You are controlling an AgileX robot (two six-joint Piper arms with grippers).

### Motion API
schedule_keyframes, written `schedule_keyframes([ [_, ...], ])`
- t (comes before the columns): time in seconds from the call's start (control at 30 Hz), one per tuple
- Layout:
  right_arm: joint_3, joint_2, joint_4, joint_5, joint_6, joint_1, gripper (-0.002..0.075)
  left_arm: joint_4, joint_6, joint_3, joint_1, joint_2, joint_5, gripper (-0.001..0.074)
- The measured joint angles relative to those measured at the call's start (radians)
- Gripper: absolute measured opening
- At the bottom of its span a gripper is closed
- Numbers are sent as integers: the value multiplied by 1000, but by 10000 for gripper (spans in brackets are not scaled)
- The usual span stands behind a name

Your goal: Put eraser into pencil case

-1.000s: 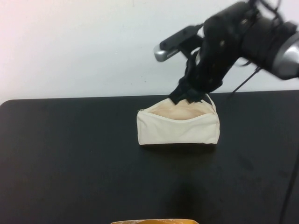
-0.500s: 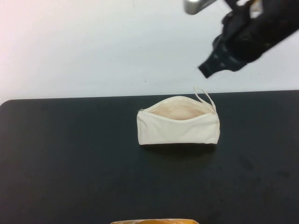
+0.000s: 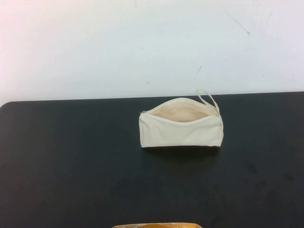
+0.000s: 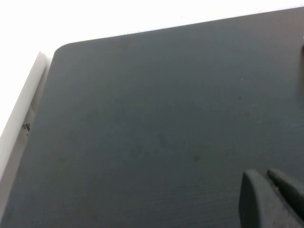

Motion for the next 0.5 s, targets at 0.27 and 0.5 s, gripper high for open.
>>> schedule_keyframes([
  [0.27,311,-417,-28,-80,-4,0,-1,0,0,0,0,0,0,-1],
  [0.5,552,-650,-176,-332,78,0,-1,0,0,0,0,0,0,-1],
])
